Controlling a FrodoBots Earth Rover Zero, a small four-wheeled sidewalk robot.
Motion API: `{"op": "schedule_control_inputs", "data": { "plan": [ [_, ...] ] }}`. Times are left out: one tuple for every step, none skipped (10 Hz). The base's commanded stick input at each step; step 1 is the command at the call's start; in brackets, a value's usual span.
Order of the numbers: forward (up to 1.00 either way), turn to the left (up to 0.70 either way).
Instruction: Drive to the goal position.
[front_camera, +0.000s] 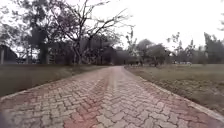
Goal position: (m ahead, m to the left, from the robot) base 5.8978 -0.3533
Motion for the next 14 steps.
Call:
{"op": "schedule_control_inputs", "data": {
  "plan": [
    [0.7,0.0],
    [0.7,0.0],
    [0.7,0.0],
    [0.7,0.0],
    [0.7,0.0],
    [0.7,0.0],
    [0.7,0.0],
    [0.7,0.0],
    [0.7,0.0],
    [0.7,0.0],
    [0.7,0.0],
    [0.7,0.0],
    [0.7,0.0],
    [0.7,0.0]
  ]
}}
